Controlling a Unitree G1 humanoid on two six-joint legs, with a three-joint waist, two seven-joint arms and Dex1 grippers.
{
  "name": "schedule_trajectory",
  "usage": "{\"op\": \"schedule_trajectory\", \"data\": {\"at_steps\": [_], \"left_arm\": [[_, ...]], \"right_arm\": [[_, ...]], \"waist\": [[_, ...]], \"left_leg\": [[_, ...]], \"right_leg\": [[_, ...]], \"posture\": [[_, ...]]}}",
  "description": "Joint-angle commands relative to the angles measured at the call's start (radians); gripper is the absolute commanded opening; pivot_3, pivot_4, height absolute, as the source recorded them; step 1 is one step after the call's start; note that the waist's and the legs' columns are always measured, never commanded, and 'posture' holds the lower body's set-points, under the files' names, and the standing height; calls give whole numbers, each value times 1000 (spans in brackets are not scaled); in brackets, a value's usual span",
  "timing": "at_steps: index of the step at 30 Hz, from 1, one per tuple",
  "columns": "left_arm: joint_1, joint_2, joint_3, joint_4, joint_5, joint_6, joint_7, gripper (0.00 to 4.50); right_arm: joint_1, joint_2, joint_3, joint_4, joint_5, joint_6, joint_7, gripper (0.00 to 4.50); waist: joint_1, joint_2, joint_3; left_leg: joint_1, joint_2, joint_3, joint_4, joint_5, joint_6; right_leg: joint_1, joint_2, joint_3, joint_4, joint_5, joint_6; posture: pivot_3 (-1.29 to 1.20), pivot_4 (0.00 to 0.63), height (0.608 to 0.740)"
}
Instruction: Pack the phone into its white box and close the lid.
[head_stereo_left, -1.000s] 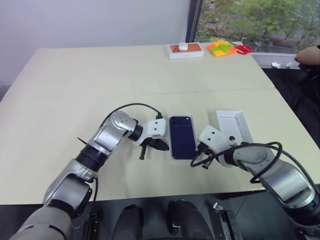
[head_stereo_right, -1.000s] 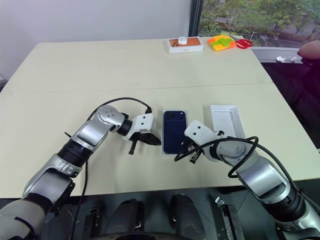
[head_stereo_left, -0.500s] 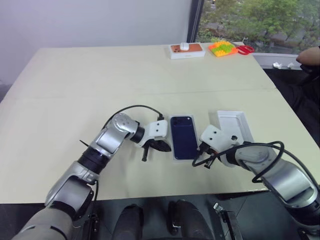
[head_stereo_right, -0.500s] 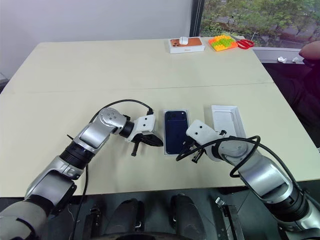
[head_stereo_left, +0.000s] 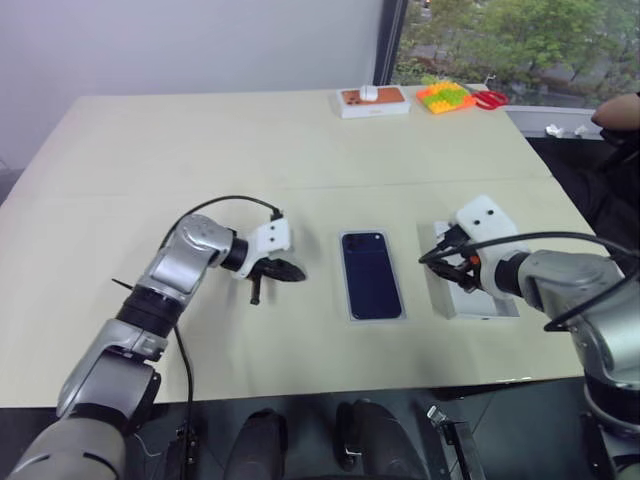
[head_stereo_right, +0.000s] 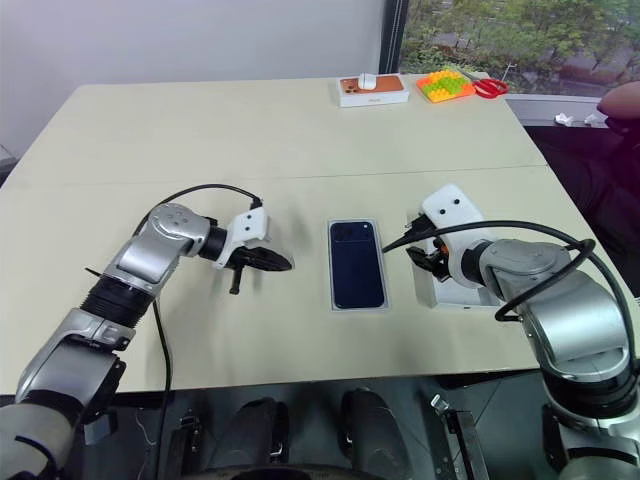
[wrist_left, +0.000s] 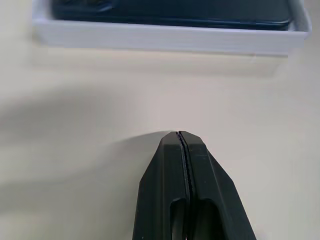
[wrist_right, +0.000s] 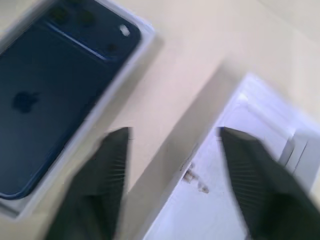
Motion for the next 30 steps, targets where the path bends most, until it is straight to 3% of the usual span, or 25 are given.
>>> {"op": "schedule_trajectory", "data": {"at_steps": [1,12,21,24,29,30], "left_arm": [[-36,9,85,-2,-85,-10,-42,0],[42,39,73,-146,-147,-48,-157,0],[64,39,53,-168,-130,-61,-169,0],[66,34,50,-168,-129,-59,-162,0],[67,23,54,-164,-129,-59,-148,0],[66,22,54,-162,-129,-58,-146,0]], "right_arm": [[-25,46,-79,60,47,31,-53,3676],[-68,93,-97,284,295,31,-354,3676],[-94,13,-90,415,747,31,-696,3676],[-98,-22,-76,448,915,31,-822,2818],[-106,-37,-78,503,1110,31,-1023,328],[-109,-36,-79,512,1139,31,-1059,51]], "waist": [[-1,0,0],[-7,0,0],[-6,0,0],[-5,0,0],[-8,0,0],[-8,0,0]], "left_leg": [[0,0,0,0,0,0],[0,1,1,0,0,0],[0,1,1,0,0,0],[0,1,1,0,0,0],[0,2,1,-1,0,1],[0,2,1,-1,0,1]], "right_leg": [[0,0,0,0,0,0],[0,0,1,0,0,0],[0,0,1,0,0,0],[0,0,1,0,0,0],[0,0,1,0,0,0],[0,0,1,0,0,0]], "posture": [[0,150,740],[0,150,740],[0,150,740],[0,150,740],[0,150,740],[0,150,740]]}}
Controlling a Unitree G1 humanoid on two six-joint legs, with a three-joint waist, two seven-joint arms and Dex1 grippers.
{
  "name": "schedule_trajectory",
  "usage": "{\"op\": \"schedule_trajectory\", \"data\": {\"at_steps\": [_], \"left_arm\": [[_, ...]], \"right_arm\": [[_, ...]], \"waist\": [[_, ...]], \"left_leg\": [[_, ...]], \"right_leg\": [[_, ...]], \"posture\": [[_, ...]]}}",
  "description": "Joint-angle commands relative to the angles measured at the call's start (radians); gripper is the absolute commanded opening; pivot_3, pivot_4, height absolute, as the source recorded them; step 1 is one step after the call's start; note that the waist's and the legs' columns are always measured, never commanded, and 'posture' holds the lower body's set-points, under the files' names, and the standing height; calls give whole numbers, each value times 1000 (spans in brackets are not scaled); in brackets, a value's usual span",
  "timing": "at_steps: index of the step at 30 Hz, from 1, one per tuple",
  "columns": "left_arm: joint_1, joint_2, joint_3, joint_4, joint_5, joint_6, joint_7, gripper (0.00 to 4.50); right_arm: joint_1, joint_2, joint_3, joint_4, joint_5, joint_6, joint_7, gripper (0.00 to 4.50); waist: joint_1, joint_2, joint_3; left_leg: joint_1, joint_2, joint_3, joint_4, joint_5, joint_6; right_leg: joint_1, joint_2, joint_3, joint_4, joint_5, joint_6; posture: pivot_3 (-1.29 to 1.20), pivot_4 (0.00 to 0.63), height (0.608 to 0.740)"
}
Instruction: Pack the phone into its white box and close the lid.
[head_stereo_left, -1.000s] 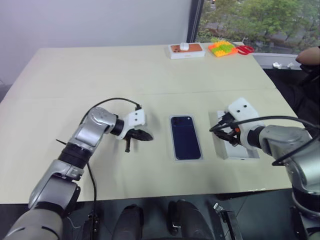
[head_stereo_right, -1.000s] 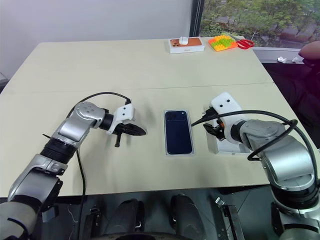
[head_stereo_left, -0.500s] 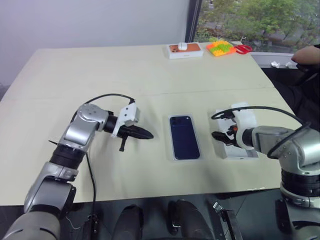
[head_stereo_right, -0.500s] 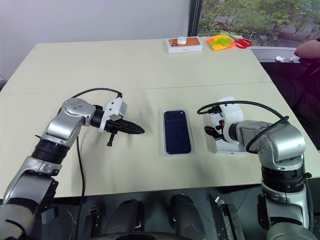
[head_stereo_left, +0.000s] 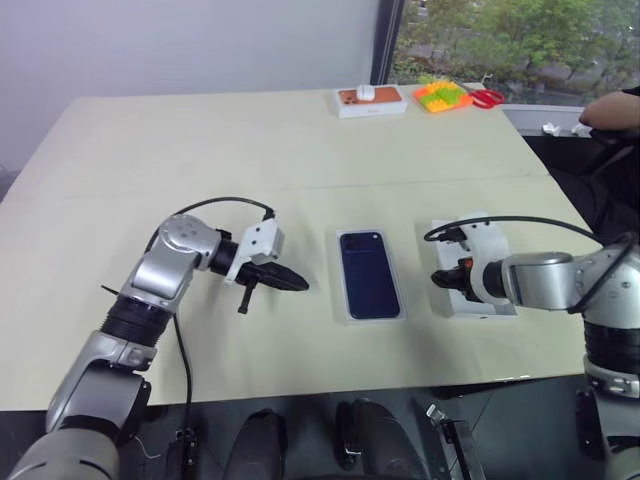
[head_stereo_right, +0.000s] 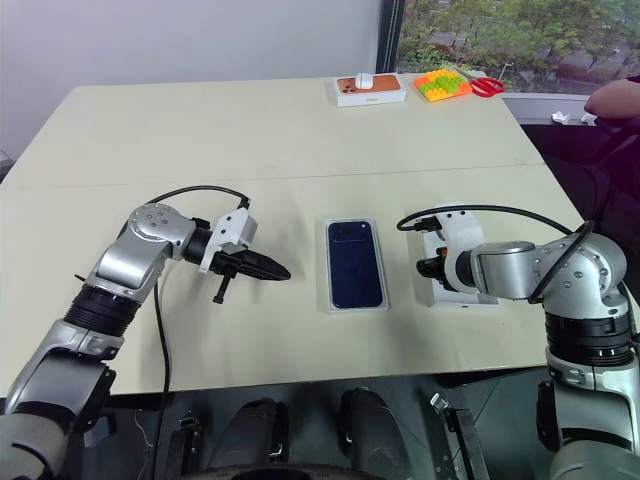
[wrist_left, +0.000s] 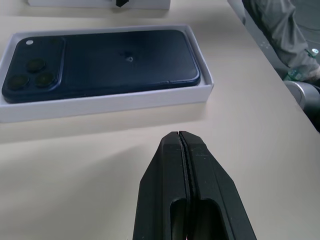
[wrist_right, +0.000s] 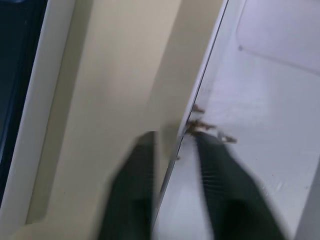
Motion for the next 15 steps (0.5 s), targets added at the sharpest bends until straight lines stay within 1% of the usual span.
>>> {"op": "schedule_trajectory", "data": {"at_steps": [1,3,5,9,12,13,15], "left_arm": [[-4,-3,2,-27,-6,-4,12,0],[-4,-5,5,-26,-10,3,17,0],[-5,-3,6,-26,-10,18,24,0],[-4,4,14,-19,-6,20,40,0],[-11,12,43,10,-10,22,69,0],[-23,14,64,41,-11,27,96,0],[-45,18,97,104,-4,27,147,0]], "right_arm": [[-34,-5,-22,24,129,7,-133,51],[-47,-10,-16,41,205,-22,-210,51],[-56,-41,9,40,275,-58,-267,51],[-34,-90,37,-3,454,-225,-366,51],[-49,-77,-5,-122,476,-346,-290,51],[-59,-55,-8,-175,535,-403,-247,51],[-52,51,6,-281,611,-536,-154,51]], "waist": [[0,0,0],[1,0,0],[1,0,0],[2,0,0],[-1,0,0],[-1,0,0],[-5,0,0]], "left_leg": [[0,0,0,0,0,0],[0,0,0,0,0,0],[0,0,0,0,0,0],[-1,0,0,0,0,0],[-1,0,0,0,0,1],[0,0,0,0,0,1],[0,2,0,0,-1,1]], "right_leg": [[0,0,0,0,0,0],[0,0,0,0,0,0],[0,0,0,0,0,0],[0,0,0,-1,0,0],[0,1,0,-1,0,0],[0,1,0,-1,0,0],[0,2,0,-1,0,0]], "posture": [[0,150,740],[0,150,740],[0,150,740],[0,150,740],[0,150,740],[0,150,740],[0,150,740]]}}
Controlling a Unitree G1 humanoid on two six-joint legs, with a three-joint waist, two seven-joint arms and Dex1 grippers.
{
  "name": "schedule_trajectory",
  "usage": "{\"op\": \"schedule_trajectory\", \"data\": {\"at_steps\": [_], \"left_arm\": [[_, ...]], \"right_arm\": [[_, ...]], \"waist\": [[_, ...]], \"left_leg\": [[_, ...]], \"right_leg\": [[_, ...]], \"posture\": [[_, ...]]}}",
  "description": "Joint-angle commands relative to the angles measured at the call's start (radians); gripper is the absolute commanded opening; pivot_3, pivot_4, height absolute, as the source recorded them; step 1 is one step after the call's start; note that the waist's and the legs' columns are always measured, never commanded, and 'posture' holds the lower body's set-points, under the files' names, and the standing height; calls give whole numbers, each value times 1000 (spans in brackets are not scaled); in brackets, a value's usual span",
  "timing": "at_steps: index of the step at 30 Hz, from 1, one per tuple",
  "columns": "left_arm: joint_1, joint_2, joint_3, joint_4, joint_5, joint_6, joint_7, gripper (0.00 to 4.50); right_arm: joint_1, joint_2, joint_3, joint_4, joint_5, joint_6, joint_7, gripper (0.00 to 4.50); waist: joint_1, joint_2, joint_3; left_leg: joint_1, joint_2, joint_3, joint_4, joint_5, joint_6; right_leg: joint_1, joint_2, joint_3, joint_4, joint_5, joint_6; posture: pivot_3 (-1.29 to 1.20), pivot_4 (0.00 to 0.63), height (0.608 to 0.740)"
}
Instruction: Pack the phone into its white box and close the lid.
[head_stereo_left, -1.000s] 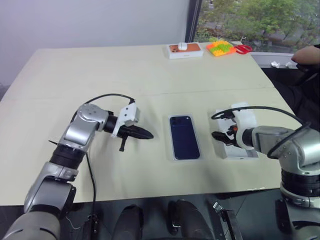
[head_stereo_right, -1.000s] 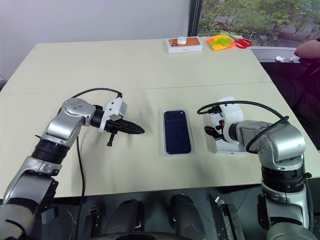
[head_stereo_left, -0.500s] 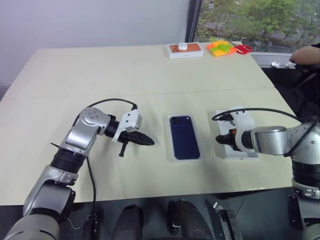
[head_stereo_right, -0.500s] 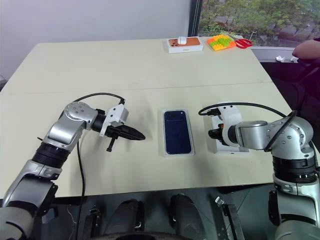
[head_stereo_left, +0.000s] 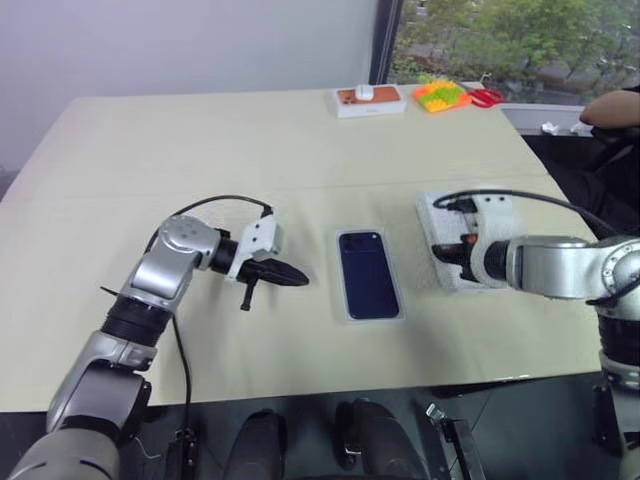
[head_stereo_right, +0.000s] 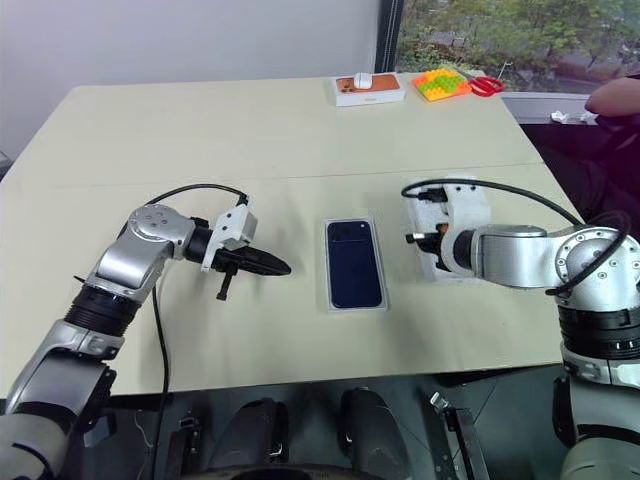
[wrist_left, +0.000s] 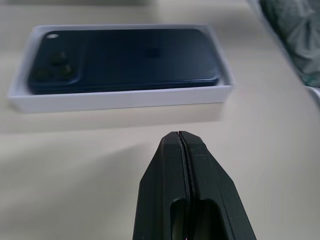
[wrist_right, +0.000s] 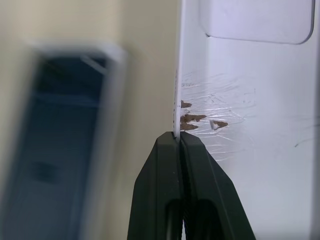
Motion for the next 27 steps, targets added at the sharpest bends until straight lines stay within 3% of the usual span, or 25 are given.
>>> {"op": "schedule_trajectory", "data": {"at_steps": [1,5,10,14,24,27], "left_arm": [[-44,18,79,76,0,-4,79,0],[-58,3,83,84,-5,-4,101,0],[-67,4,91,111,5,-9,132,0],[-76,22,99,124,6,-7,144,0],[-58,40,90,84,-6,11,144,0],[-45,35,81,59,-12,14,129,0]], "right_arm": [[-13,150,3,-213,142,-227,150,51],[12,346,104,-265,142,-390,137,51],[46,576,166,-184,142,-492,74,51],[129,647,181,-145,142,-494,17,51],[244,664,170,-121,142,-467,-66,51],[255,658,152,-119,142,-467,-80,991]], "waist": [[-3,0,0],[4,0,0],[4,0,0],[4,0,0],[0,0,0],[2,0,0]], "left_leg": [[0,1,0,0,-1,1],[0,7,0,0,-1,2],[-1,4,2,1,-1,2],[-1,5,2,1,-1,2],[0,6,2,1,-1,2],[0,6,2,1,-1,2]], "right_leg": [[0,1,0,0,0,0],[0,3,0,0,0,0],[0,-2,0,0,0,0],[0,-2,0,0,0,0],[-1,0,1,0,0,0],[-1,0,1,0,0,0]], "posture": [[0,150,740],[0,150,740],[0,150,740],[0,150,740],[0,150,740],[0,150,740]]}}
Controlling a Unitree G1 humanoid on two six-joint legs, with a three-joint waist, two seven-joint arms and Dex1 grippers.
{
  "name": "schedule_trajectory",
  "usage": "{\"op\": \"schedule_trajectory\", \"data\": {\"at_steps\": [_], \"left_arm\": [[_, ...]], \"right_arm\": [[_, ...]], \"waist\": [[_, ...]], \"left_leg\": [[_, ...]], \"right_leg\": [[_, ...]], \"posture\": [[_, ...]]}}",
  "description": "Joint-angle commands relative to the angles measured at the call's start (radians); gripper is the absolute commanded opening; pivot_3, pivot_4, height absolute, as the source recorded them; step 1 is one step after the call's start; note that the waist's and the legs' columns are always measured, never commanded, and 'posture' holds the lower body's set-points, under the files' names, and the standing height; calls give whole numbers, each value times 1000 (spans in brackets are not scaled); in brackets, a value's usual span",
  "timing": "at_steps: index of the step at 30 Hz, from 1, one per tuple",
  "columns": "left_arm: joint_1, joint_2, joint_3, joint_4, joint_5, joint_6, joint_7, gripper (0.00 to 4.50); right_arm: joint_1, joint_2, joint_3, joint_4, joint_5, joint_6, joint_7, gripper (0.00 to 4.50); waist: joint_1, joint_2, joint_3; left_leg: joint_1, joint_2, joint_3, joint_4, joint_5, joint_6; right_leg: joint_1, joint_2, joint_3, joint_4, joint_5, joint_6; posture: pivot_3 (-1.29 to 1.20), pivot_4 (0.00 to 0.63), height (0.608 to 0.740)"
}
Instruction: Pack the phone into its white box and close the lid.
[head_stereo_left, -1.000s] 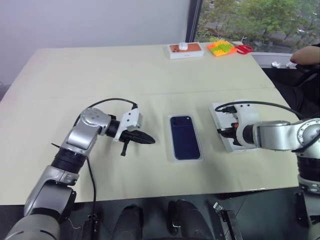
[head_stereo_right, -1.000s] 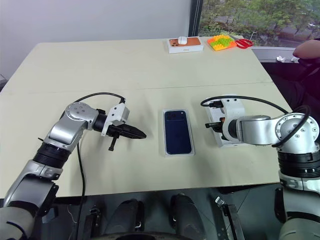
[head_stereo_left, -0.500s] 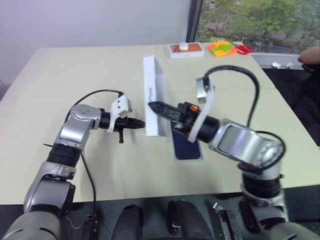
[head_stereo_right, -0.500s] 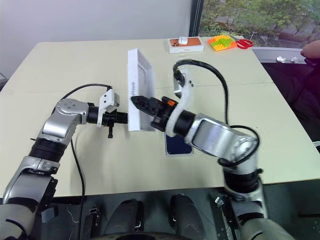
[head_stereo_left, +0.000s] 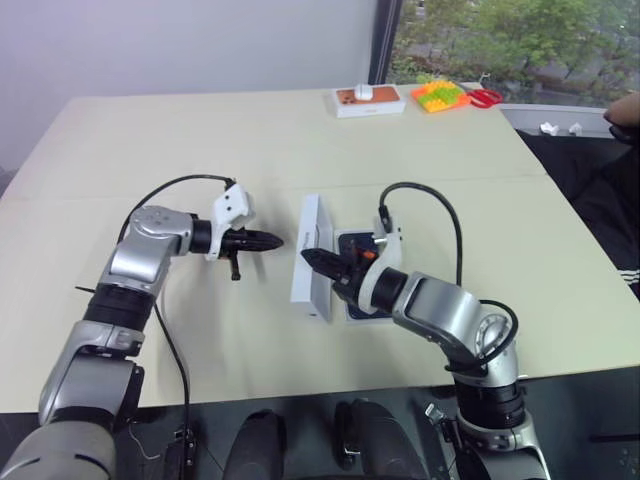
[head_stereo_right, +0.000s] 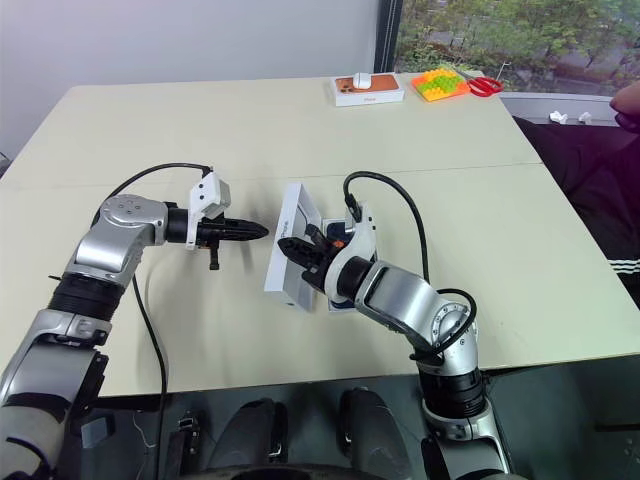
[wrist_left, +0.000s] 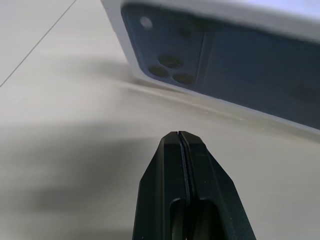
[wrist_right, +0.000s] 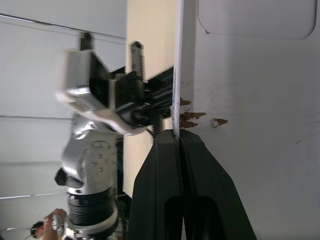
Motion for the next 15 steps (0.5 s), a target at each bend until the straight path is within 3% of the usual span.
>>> {"op": "schedule_trajectory", "data": {"at_steps": [1,7,12,15], "left_arm": [[8,2,10,-56,-16,5,-18,0],[46,-17,-15,-151,-50,48,-67,0],[58,-61,-21,-219,-81,87,-73,0],[53,-102,-24,-262,-114,128,-61,0]], "right_arm": [[2,0,-33,-22,22,3,-10,1484],[-67,-95,-125,-16,22,1,1,4458],[-135,-281,-163,18,22,44,61,4458],[-151,-447,-135,21,-46,135,139,4458]], "waist": [[0,0,0],[0,0,0],[2,0,0],[3,0,0]], "left_leg": [[0,0,0,0,0,0],[0,0,0,0,0,0],[0,0,0,0,0,0],[0,-1,0,0,0,0]], "right_leg": [[0,0,0,0,0,0],[0,0,0,0,0,0],[0,0,0,0,0,0],[0,0,0,0,0,0]], "posture": [[0,150,740],[0,150,740],[0,150,740],[0,150,740]]}}
